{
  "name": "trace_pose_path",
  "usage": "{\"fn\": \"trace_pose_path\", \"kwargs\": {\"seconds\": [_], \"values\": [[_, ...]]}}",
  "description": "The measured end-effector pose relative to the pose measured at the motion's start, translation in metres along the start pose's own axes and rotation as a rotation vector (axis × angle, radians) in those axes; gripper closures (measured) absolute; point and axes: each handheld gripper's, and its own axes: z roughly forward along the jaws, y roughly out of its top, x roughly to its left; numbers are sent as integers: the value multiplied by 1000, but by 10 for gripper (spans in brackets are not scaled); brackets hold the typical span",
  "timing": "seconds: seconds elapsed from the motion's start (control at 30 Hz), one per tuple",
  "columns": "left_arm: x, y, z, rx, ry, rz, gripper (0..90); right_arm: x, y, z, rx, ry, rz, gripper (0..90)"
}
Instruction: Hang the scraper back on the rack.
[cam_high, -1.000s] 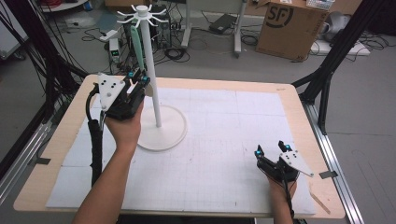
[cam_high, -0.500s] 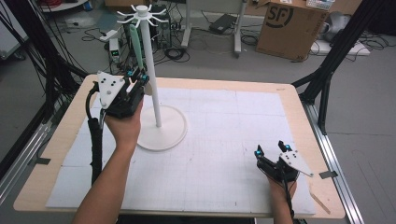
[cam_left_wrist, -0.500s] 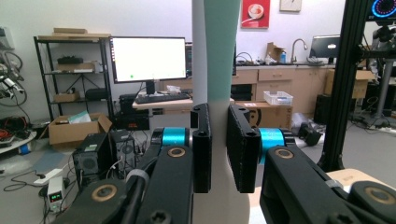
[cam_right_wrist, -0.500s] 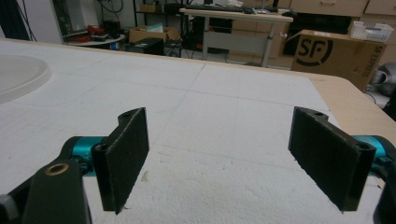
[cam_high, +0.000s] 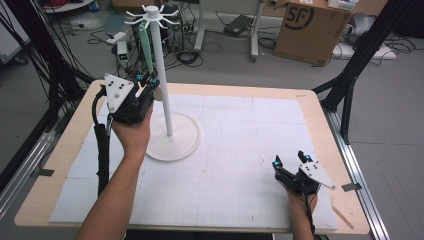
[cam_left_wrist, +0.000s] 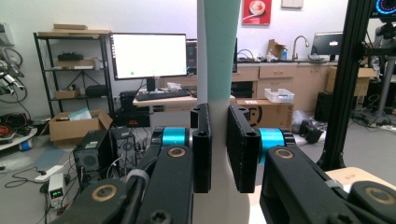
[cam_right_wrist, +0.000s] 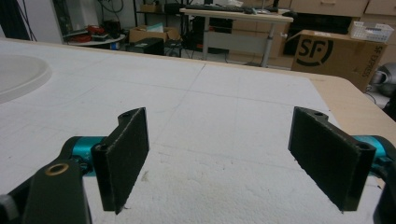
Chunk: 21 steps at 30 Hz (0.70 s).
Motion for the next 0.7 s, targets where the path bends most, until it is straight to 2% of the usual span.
{"fn": "trace_pose_path", "kwargs": {"seconds": [0.7], "values": [[1,-3,4,19,-12,-1,799,0,0,0,-2,-1,-2,193]]}}
